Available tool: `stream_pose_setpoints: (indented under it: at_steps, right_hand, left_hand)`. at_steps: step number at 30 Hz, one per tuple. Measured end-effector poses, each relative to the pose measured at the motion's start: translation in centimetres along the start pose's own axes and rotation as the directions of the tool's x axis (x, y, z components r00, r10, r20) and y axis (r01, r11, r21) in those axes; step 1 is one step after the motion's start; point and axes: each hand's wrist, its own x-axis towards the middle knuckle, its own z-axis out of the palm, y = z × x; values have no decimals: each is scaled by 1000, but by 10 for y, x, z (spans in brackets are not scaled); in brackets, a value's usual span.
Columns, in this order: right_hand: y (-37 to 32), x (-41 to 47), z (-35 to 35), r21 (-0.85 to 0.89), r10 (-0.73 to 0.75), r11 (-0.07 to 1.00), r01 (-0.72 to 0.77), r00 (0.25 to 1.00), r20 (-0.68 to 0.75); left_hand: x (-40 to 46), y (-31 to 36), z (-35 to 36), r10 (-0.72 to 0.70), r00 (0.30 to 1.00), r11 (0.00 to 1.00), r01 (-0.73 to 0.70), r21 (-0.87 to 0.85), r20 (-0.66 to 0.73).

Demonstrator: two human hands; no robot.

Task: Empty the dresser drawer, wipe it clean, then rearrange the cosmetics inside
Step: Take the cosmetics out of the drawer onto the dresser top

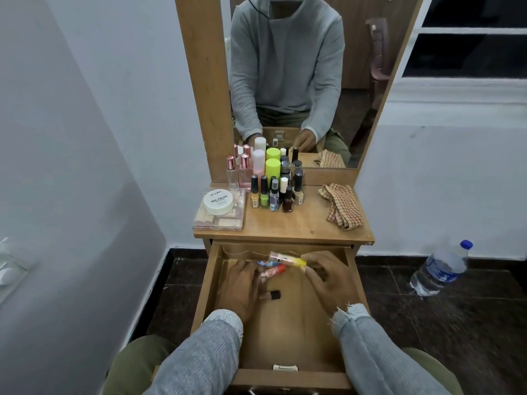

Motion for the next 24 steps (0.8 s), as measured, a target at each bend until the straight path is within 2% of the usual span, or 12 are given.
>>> stream_pose_setpoints:
  at_steps: [4, 8, 12, 15, 19, 21, 24]
  right_hand:
    - [-7, 14, -20, 62, -15, 998, 19, 998, -63]
    - [-14, 44, -27, 156, 101, 984, -83, 989, -111]
    - [-18, 77, -16, 88, 153, 985, -146, 984, -86]
    - [-21, 94, -1, 60, 148, 987, -146, 988, -33]
    - [-22, 103, 14, 122, 197, 973, -194, 980, -11]
    - [-19, 103, 17, 159, 225, 962, -221, 974, -9]
    - [-15, 101, 17, 194, 253, 949, -249, 967, 4]
  left_hand:
    - [-1, 2, -1, 16, 997, 996, -22, -87, -72]
    - [1, 3, 0, 32, 986, 985, -59, -163, -163]
    - [-3, 7, -5, 14, 969, 984, -57, -169, -247]
    - [-4, 10, -12, 117, 943, 988, -143, -63, -312]
    - [12, 17, -35, 286, 899, 957, -249, 150, -331]
    - [27, 24, -52, 310, 890, 946, -253, 203, -334]
    - [52, 34, -75, 309, 912, 935, -239, 263, -270]
